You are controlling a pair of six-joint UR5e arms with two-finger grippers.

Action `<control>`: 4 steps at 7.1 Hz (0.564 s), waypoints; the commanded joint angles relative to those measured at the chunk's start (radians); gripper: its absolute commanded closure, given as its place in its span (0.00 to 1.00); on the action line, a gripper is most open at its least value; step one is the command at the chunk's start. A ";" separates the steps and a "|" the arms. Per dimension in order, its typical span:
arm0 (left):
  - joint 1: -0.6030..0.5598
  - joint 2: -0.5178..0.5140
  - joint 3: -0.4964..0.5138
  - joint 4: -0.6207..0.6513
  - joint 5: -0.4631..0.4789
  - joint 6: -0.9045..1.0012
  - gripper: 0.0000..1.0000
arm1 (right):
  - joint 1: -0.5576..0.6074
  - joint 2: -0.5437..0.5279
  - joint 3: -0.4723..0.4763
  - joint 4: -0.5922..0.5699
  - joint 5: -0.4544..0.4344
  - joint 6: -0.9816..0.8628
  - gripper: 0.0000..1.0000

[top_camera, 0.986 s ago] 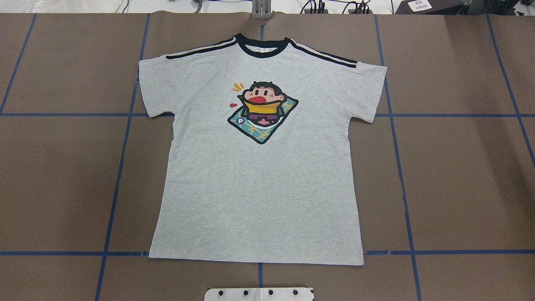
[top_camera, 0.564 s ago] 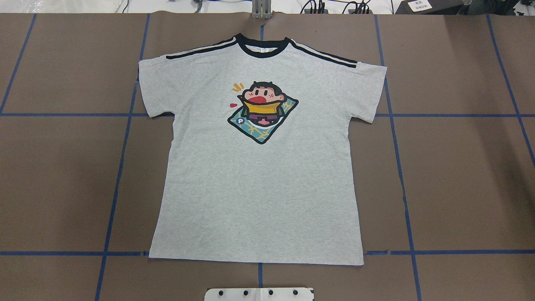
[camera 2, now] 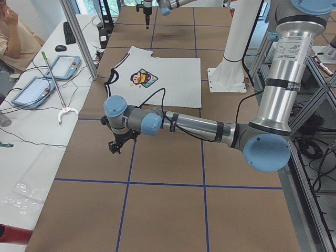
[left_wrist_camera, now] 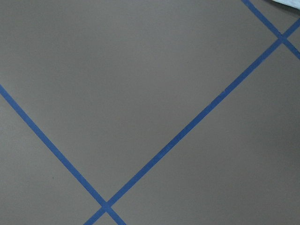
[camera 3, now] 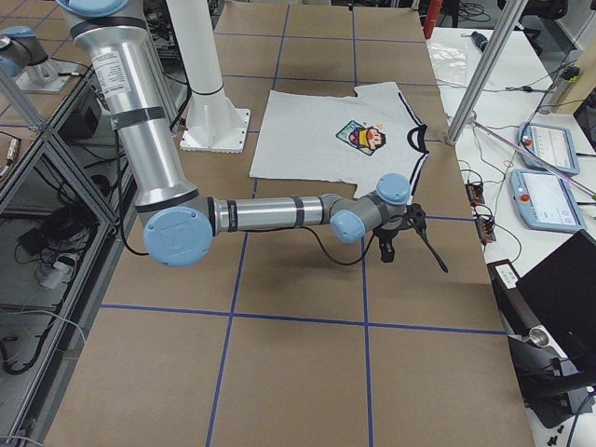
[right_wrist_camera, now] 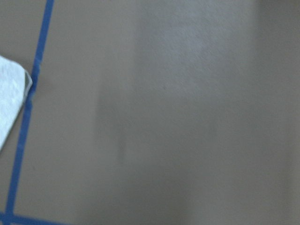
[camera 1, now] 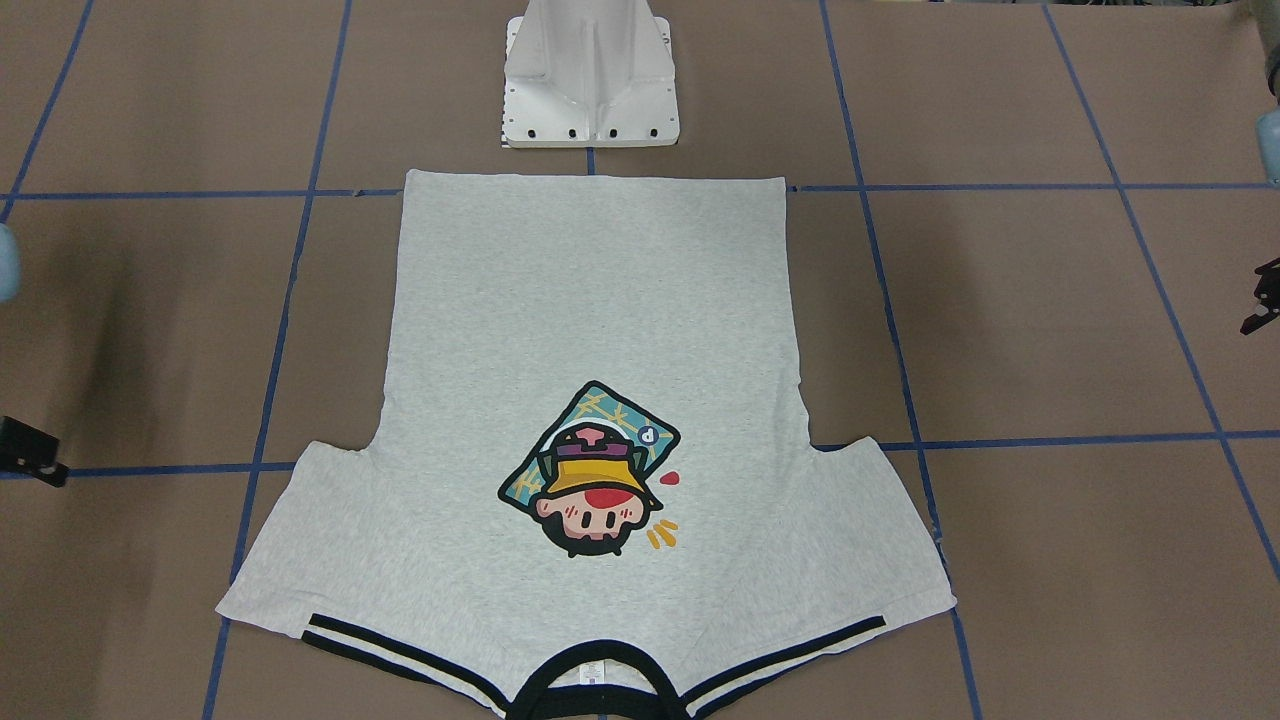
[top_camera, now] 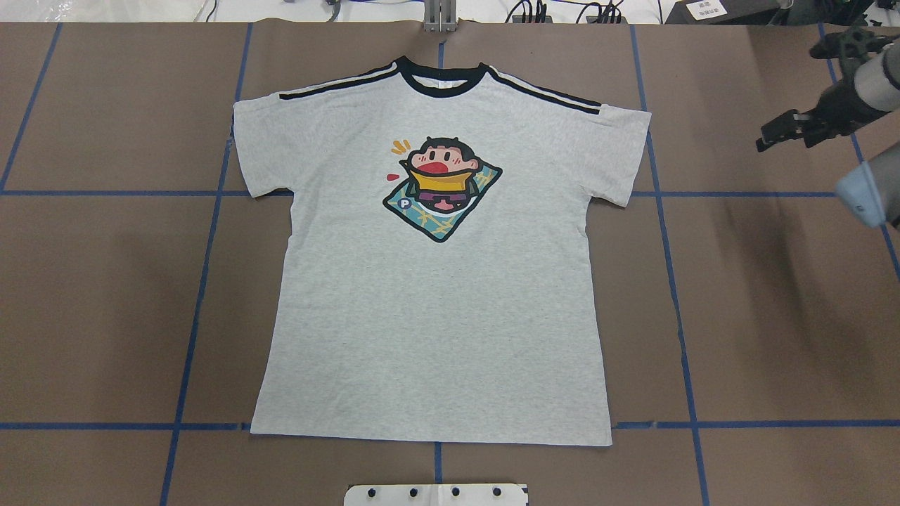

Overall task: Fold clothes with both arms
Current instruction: 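Move the right gripper to the shirt shoulder nearest it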

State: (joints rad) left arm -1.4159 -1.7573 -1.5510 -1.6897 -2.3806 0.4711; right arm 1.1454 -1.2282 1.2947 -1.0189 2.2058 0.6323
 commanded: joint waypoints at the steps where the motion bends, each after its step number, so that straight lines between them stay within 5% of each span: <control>1: 0.005 -0.002 -0.001 -0.015 0.000 0.003 0.00 | -0.133 0.140 -0.079 0.124 -0.228 0.350 0.02; 4: 0.012 0.004 0.035 -0.126 0.004 0.006 0.00 | -0.202 0.268 -0.302 0.313 -0.410 0.654 0.03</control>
State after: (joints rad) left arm -1.4087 -1.7541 -1.5302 -1.7772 -2.3771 0.4753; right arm 0.9795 -1.0084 1.0708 -0.7653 1.8756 1.1679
